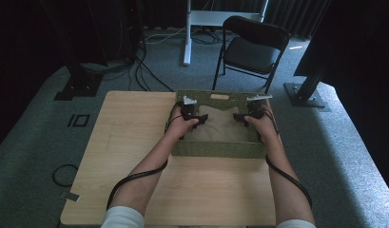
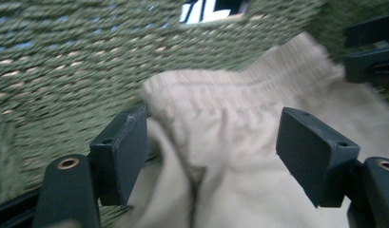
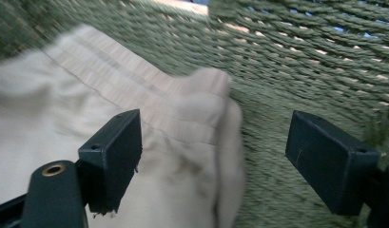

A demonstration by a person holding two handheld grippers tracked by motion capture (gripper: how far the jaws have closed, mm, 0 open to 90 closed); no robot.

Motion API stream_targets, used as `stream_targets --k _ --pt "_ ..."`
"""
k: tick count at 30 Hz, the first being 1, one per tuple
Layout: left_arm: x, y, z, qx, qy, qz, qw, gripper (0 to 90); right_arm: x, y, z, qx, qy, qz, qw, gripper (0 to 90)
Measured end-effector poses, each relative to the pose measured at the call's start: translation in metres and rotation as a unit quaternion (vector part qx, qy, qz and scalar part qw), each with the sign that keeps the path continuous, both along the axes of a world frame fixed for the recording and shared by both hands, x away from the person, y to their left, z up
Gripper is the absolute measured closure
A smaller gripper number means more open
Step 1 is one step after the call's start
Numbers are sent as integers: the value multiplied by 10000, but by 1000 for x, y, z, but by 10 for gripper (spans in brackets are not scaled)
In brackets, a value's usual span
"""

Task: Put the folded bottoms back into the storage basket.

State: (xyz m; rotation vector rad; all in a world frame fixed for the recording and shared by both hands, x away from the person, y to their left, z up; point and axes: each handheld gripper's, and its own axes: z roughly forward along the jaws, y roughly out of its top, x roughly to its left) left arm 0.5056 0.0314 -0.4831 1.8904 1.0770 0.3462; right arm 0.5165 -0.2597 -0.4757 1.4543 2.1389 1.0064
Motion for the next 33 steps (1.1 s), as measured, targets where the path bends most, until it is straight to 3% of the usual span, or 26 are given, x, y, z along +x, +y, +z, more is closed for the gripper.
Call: stream_targets --k 5,14,18,22,29,33 --pt "-3 0 12 -162 -83 17 9998 223 -8 6 9 146 -247 35 9996 143" --pt "-8 8 28 -75 -152 271 9995 200 -18 11 25 262 -463 213 9984 137" --pt "-15 13 39 -61 -220 193 9996 181 -25 14 31 256 -547 364 9975 130" --pt "-19 15 44 213 -526 170 9982 153 -30 16 36 328 -645 478 9962 124" --pt "-31 19 57 47 -522 21 9986 154 -40 21 42 407 -694 631 9948 121" --pt "-46 21 71 44 -636 -162 9978 154 -57 22 57 530 -983 762 9908 121"
